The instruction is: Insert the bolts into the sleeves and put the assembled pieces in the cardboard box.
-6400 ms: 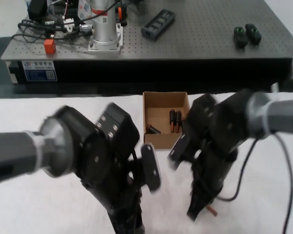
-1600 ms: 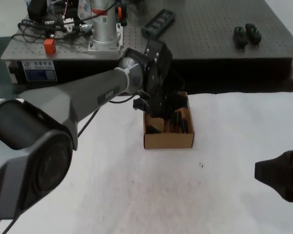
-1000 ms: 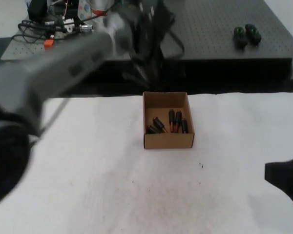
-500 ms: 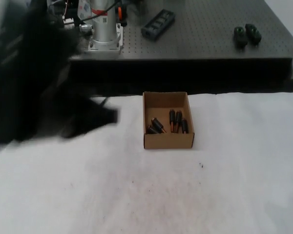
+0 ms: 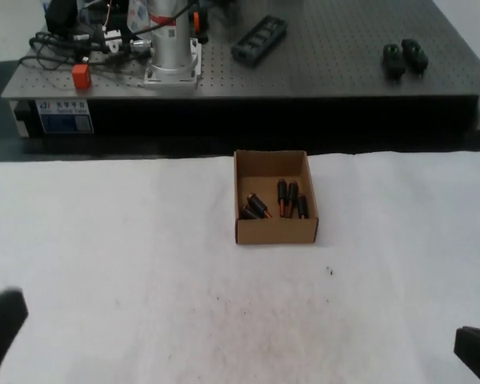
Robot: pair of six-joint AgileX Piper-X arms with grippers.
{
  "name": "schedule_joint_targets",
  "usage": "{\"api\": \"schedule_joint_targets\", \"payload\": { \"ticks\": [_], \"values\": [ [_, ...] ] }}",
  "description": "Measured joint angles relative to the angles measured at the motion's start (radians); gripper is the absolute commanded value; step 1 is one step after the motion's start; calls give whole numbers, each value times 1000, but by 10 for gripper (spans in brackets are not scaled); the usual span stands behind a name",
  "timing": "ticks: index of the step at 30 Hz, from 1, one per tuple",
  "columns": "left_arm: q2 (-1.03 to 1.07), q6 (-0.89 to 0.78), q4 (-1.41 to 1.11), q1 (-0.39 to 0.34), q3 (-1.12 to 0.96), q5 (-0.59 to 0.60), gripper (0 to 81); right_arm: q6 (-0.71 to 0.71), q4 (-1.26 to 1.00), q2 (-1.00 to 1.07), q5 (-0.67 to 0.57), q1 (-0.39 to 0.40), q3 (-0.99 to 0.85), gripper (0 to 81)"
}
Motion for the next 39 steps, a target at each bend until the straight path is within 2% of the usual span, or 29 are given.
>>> {"api": "schedule_joint_targets", "payload": {
  "ticks": [8,23,39],
  "values": [
    [-35,69,-22,0,132,-86,6,15,-112,0,0,0,136,11],
    [-33,98,-43,0,278,-91,6,22,-196,2,17,0,274,11],
    [-33,91,-55,0,324,-91,6,22,-255,2,160,0,312,11]
  ]
}}
